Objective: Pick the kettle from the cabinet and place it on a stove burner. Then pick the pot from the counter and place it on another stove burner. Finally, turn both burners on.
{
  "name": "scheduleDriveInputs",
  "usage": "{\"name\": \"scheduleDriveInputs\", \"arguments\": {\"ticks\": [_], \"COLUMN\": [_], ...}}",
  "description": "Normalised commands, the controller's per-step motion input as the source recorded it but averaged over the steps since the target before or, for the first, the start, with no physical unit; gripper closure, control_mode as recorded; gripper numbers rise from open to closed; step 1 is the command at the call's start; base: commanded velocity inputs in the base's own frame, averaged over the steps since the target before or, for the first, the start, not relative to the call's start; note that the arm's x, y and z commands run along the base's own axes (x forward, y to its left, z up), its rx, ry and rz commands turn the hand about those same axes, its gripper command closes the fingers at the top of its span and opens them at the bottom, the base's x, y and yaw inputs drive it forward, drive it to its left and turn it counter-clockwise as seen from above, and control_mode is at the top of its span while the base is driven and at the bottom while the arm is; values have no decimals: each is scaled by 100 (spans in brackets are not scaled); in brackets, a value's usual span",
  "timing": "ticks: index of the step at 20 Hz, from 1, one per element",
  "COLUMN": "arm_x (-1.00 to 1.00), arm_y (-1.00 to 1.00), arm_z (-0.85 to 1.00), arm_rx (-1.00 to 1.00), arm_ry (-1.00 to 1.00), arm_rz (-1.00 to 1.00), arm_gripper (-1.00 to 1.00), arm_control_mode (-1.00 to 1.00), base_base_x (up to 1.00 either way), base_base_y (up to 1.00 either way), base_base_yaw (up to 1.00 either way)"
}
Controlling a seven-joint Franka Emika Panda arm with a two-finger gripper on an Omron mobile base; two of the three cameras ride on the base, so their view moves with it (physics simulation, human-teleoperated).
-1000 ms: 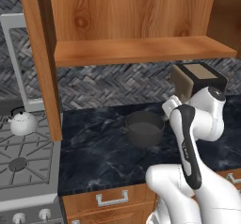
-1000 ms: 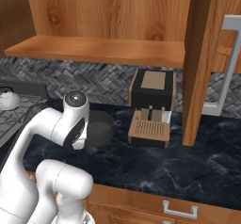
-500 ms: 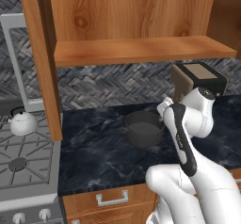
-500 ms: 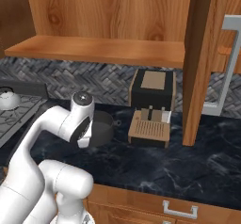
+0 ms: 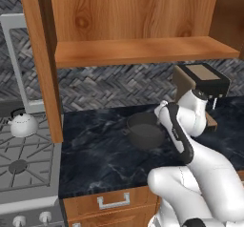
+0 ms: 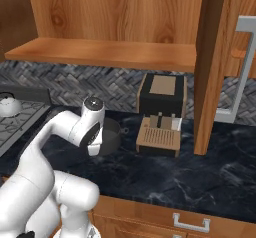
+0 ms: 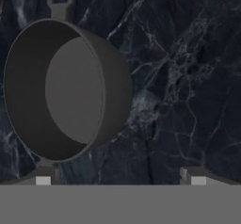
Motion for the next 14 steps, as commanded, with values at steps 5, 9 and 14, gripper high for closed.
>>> {"name": "scheduleDriveInputs", "arguments": {"ticks": [5,9,14], "arm_x": [27,28,30], "arm_y": [0,0,0], "arm_z": [-27,-22,-23], "arm_rx": [-1,0,-2], "arm_ry": [3,3,3], "arm_rz": [2,2,1], "arm_gripper": [-100,-100,-100], "arm_control_mode": [-100,-100,-100], "base_base_x": [0,0,0], "base_base_y": [0,0,0], "base_base_yaw": [0,0,0]}}
